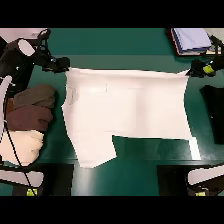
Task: Fold the shirts.
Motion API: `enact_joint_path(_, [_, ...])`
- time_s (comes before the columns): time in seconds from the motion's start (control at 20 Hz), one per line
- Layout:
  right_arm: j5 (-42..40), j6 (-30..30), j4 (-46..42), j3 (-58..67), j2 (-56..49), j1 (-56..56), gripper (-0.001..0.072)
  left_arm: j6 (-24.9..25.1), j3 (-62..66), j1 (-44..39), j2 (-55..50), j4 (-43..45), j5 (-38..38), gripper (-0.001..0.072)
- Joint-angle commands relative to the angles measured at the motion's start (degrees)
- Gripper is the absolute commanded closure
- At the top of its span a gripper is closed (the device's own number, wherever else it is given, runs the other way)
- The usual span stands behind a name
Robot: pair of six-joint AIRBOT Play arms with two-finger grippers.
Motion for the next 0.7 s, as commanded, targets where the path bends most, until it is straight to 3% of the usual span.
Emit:
enact_joint_path(0.0, [3.15, -1.18, -2.10, 0.39, -0.15, 0.02, 0.0698, 3.15, -0.46, 0.76, -0.63, -2.29, -7.74, 0.0681])
enact_joint_path(0.15, [1.79, -1.18, -4.46, -7.87, 2.84, 0.07, 0.0698, 3.15, -4.26, 0.79, -0.61, -2.62, -10.91, 0.0681])
enact_joint_path(0.45, [-2.78, -1.18, -4.24, -20.65, 6.23, 0.13, 0.0694, 3.80, -15.45, 0.79, -0.61, -7.91, -4.96, 0.0680])
enact_joint_path(0.5, [-2.19, -1.18, -4.24, -21.16, 6.16, 0.13, 0.0649, 3.76, -16.06, 0.79, -0.63, -7.89, -4.68, 0.0680])
enact_joint_path(0.55, [-1.86, -1.18, -4.15, -21.22, 6.14, 0.13, 0.0445, 3.76, -16.06, 0.79, -0.59, -7.91, -4.74, 0.0679])
enact_joint_path(0.6, [-1.66, -1.18, -3.30, -21.24, 6.36, 0.13, 0.0322, 3.76, -16.06, 0.79, -0.44, -8.28, -5.05, 0.0675])
enact_joint_path(0.65, [-1.36, -1.18, -1.95, -21.24, 6.86, -0.04, 0.0322, 3.85, -16.00, 0.81, -0.11, -8.28, -5.79, 0.0476])
